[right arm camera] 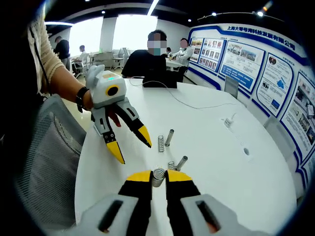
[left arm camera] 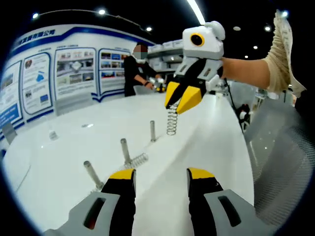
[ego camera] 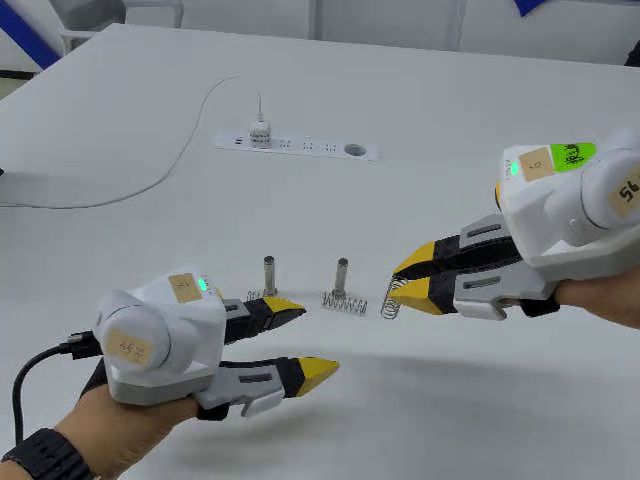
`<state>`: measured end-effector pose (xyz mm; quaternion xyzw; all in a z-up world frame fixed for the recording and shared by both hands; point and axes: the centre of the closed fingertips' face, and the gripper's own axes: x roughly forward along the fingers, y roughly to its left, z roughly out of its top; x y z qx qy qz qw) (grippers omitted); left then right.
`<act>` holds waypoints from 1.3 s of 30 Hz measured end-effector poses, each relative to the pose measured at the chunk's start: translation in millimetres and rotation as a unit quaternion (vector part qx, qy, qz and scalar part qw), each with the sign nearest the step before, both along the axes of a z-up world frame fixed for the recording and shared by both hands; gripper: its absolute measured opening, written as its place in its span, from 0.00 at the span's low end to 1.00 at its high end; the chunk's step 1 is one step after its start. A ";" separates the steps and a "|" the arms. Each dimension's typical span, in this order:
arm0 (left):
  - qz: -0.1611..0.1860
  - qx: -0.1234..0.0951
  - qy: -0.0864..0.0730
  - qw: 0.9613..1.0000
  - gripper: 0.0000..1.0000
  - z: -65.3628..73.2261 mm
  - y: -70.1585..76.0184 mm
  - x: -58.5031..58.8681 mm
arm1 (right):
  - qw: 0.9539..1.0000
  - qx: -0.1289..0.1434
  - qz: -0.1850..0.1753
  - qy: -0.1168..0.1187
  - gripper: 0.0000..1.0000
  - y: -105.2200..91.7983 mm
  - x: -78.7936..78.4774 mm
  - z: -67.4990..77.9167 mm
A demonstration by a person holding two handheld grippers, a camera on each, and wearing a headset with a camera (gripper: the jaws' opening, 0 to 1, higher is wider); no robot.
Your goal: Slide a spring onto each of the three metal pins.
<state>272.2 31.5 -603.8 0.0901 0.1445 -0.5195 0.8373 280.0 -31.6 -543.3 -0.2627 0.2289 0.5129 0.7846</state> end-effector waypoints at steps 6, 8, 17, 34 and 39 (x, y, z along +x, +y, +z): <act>0.019 0.000 0.001 1.000 0.46 0.5 12.8 5.5 | 1.000 0.003 -0.021 -0.012 0.11 -14.1 11.3 9.8; 0.027 0.000 0.001 1.000 0.47 0.6 17.3 7.6 | 0.999 0.002 -0.029 -0.016 0.11 -19.5 15.6 12.6; 0.051 0.000 0.001 0.999 0.51 1.1 31.9 14.4 | 0.998 0.002 -0.063 -0.031 0.11 -40.0 34.7 20.3; 0.065 0.002 0.004 0.998 0.53 -0.3 42.7 16.1 | 0.994 -0.016 -0.104 -0.023 0.11 -60.3 66.7 5.8; 0.071 0.000 0.005 0.997 0.53 0.0 46.2 17.9 | 0.994 -0.024 -0.110 -0.016 0.11 -64.8 72.0 -1.4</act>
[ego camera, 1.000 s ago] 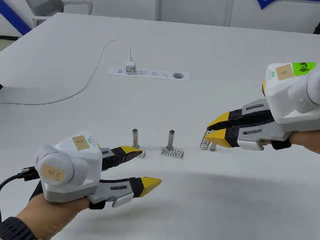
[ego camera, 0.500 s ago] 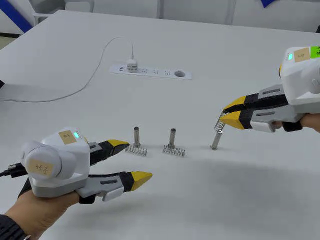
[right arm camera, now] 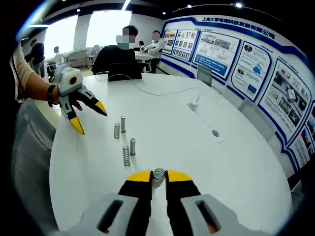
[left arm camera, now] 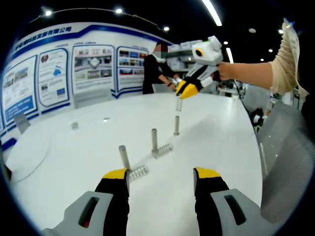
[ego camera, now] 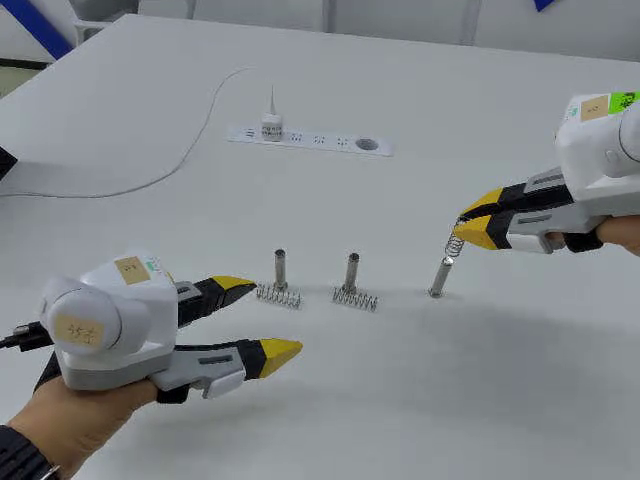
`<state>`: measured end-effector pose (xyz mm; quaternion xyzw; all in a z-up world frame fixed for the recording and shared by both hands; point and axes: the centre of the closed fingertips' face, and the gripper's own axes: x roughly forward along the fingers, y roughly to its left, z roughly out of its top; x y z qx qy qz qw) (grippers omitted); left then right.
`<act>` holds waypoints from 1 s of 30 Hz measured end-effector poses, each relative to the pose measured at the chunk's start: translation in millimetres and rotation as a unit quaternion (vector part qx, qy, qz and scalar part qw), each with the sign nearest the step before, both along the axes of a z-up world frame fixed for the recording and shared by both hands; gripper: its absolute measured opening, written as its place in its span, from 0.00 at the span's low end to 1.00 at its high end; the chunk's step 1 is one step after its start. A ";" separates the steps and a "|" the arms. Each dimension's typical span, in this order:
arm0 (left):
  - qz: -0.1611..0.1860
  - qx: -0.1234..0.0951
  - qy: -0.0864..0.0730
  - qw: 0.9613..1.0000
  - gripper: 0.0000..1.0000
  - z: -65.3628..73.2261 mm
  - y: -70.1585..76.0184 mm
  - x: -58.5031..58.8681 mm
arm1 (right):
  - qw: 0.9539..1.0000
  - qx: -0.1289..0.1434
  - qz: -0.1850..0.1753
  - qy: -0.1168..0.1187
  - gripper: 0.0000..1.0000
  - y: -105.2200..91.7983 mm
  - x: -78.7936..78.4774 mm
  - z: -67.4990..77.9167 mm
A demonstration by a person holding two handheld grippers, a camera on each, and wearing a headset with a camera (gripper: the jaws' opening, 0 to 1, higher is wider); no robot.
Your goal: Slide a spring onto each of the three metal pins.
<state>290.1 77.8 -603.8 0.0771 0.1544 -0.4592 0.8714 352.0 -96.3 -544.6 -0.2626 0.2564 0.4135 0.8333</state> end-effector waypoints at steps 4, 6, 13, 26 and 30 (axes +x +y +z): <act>0.003 0.000 0.002 1.000 0.53 -1.9 1.7 0.5 | 1.000 -0.003 -0.001 0.005 0.11 -0.4 0.7 -3.6; 0.003 0.000 0.003 1.000 0.53 -2.3 1.9 0.6 | 1.000 -0.002 -0.001 0.006 0.11 0.0 1.2 -4.7; 0.006 0.000 0.003 1.000 0.53 -2.6 3.5 1.5 | 1.000 -0.005 -0.003 0.012 0.11 -1.2 1.2 -11.0; 0.005 0.003 0.003 1.000 0.52 -3.4 2.9 2.5 | 1.000 -0.009 -0.012 0.019 0.11 0.1 1.6 -33.0; 0.004 0.003 0.003 1.000 0.52 -3.0 3.0 2.7 | 0.999 -0.009 -0.019 0.024 0.11 -0.7 2.6 -41.0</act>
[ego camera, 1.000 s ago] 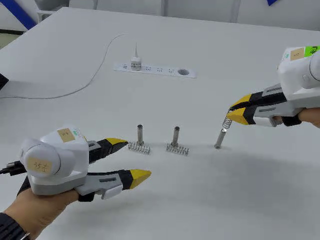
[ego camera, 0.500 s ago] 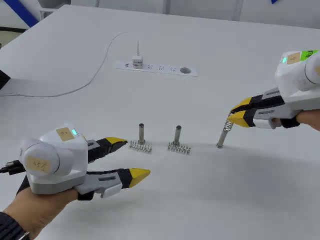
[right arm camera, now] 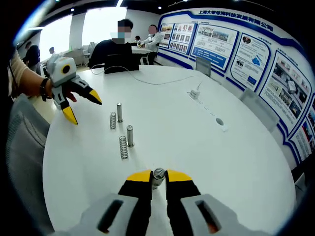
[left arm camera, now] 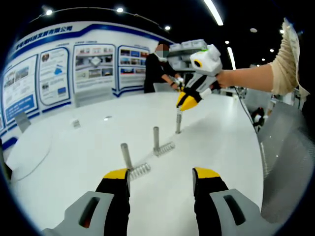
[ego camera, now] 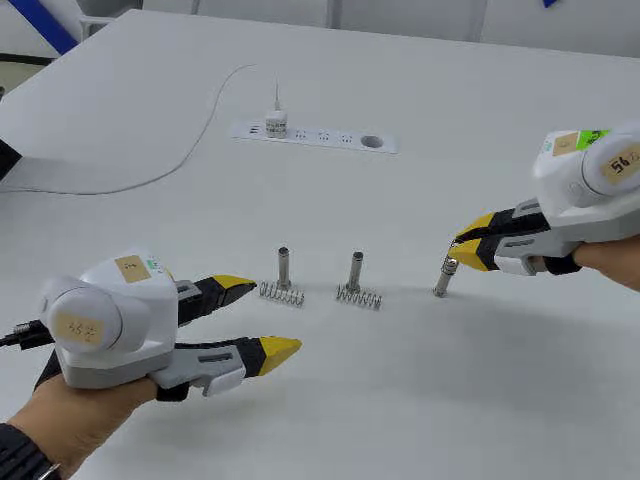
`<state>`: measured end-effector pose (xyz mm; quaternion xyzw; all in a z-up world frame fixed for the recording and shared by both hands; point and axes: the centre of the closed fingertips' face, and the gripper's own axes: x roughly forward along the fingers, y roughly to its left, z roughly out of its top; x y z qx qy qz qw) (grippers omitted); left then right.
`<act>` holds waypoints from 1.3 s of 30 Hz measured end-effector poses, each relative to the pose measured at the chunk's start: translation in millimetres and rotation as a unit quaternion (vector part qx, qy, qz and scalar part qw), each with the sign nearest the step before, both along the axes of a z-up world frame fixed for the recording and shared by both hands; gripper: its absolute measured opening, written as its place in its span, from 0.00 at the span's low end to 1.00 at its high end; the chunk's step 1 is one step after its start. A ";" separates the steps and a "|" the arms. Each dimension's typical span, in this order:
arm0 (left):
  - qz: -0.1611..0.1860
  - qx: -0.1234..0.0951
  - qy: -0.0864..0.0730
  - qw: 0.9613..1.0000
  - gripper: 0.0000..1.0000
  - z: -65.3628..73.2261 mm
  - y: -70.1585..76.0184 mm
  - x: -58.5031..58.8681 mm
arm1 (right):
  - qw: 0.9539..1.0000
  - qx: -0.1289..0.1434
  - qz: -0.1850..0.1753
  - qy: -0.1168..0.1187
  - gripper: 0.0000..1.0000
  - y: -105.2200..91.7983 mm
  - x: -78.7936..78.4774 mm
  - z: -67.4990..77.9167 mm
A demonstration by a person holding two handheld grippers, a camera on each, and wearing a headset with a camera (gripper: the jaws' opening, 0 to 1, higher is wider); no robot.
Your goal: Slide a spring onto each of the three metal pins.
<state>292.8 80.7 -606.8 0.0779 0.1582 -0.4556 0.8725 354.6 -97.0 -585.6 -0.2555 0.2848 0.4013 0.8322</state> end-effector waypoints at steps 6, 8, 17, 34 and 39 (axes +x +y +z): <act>0.001 0.001 0.000 1.000 0.52 0.0 2.5 1.0 | 1.000 0.000 -0.009 0.005 0.11 -1.1 -0.3 -11.9; 0.002 0.001 0.000 1.000 0.52 -0.1 2.8 1.2 | 1.000 -0.003 -0.011 0.005 0.11 -1.0 0.1 -14.6; 0.002 0.001 -0.001 1.000 0.52 -0.1 2.9 1.6 | 1.000 -0.005 -0.018 0.005 0.11 0.5 2.9 -23.4; 0.001 -0.001 0.000 1.000 0.51 1.3 0.2 0.7 | 1.000 -0.003 -0.026 0.008 0.13 1.6 3.7 -29.5; 0.002 -0.001 -0.001 1.000 0.51 1.6 0.7 0.1 | 1.000 0.003 -0.028 0.005 0.18 3.7 3.7 -28.9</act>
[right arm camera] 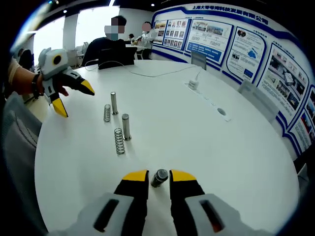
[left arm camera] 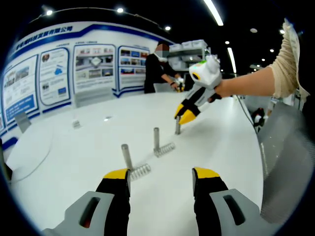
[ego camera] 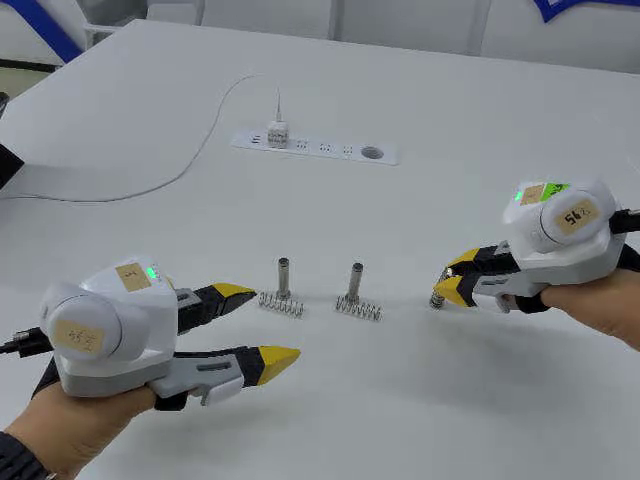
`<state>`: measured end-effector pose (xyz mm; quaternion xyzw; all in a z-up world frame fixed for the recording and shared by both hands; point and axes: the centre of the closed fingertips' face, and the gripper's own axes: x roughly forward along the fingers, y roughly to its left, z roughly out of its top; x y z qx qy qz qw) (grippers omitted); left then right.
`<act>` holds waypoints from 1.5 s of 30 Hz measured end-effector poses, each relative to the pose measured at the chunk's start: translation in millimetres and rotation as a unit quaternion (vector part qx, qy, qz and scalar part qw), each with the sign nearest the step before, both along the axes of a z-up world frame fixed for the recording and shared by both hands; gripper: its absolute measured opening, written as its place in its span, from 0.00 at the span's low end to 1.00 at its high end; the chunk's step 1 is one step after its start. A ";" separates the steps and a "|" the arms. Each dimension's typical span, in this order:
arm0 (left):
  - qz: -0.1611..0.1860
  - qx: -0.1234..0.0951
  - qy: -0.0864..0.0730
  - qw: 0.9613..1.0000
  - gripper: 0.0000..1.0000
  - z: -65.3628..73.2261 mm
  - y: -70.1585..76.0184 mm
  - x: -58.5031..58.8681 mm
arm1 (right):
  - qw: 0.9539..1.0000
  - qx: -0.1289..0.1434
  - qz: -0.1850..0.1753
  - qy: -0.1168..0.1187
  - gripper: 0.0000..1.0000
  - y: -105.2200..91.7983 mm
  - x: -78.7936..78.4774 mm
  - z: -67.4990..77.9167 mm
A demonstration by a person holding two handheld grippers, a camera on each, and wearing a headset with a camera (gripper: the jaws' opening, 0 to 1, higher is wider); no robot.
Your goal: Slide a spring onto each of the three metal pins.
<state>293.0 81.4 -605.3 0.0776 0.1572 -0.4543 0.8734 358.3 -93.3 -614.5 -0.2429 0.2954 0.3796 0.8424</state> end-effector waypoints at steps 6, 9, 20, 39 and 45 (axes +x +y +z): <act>0.003 0.000 0.001 1.000 0.52 -0.2 2.2 0.3 | 1.000 0.017 -0.009 -0.010 0.22 0.5 0.8 10.9; 0.004 0.000 0.000 1.000 0.52 0.2 2.8 0.4 | 0.999 0.025 -0.012 -0.019 0.23 -0.3 0.8 19.2; 0.004 0.000 -0.001 1.000 0.52 0.6 1.7 0.8 | 0.997 0.054 -0.005 -0.047 0.24 12.7 -1.9 48.6; 0.006 0.001 -0.003 1.000 0.52 3.1 4.5 0.9 | 0.997 0.050 0.058 -0.011 0.22 65.1 -20.8 17.7; 0.007 0.001 -0.003 1.000 0.52 2.9 5.1 0.5 | 0.997 0.038 0.069 0.007 0.21 70.2 -24.0 -1.9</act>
